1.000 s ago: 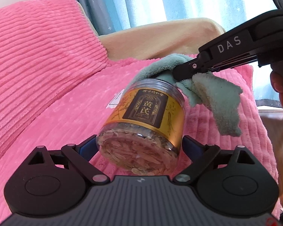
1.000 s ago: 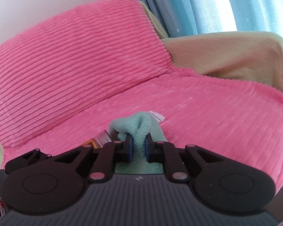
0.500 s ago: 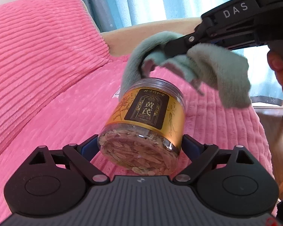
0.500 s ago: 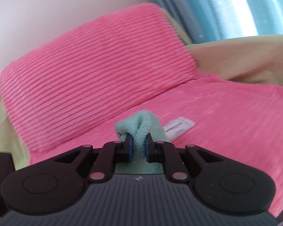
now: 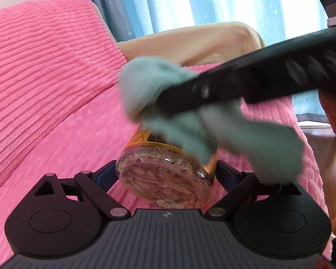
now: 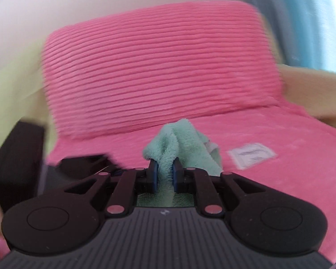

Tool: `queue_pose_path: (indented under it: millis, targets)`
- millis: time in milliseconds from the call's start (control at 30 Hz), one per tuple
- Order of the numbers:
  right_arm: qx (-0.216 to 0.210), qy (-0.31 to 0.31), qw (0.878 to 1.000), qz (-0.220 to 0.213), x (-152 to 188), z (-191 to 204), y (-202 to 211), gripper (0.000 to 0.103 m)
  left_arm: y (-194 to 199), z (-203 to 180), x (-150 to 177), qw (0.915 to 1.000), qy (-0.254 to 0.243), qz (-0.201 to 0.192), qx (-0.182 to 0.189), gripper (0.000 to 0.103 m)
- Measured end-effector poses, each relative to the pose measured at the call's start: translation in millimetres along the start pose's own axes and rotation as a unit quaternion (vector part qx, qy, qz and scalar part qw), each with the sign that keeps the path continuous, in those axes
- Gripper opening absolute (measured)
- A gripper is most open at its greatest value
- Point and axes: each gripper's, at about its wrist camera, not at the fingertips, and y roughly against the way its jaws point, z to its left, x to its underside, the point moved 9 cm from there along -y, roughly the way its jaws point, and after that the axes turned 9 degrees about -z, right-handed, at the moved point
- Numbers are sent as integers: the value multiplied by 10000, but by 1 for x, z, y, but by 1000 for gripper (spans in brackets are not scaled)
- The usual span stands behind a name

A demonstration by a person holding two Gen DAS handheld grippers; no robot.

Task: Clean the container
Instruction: 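Tilt the jar with the left tool while the right tool wipes its side with the cloth, then hold the jar tilted in the left tool while the right tool rubs the cloth around it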

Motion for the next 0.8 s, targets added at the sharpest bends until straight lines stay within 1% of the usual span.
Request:
queue_pose_path:
  millis: [67, 100, 400, 467, 567, 800]
  targets:
    - [-165, 158, 9997, 39, 2, 10, -3, 11, -1, -1, -1, 10000, -8, -8, 6, 92]
    - [-152, 199, 9997, 41, 2, 10, -4, 11, -2, -1, -1, 10000, -12, -12, 10, 91]
    - [509, -14, 9987, -43, -4, -16, -5, 10, -7, -4, -5, 10000, -47, -47, 39, 90]
    - [651, -64, 9978, -56, -5, -22, -5, 10, 7, -34, -6, 9999, 17, -21, -99, 90]
    - [862, -139, 9961, -76, -6, -29, -6, 11, 9, -40, -7, 9999, 32, -16, -100, 90]
    - [858, -166, 9961, -78, -8, -26, -10, 11, 18, -52, -8, 9999, 89, -21, -77, 90]
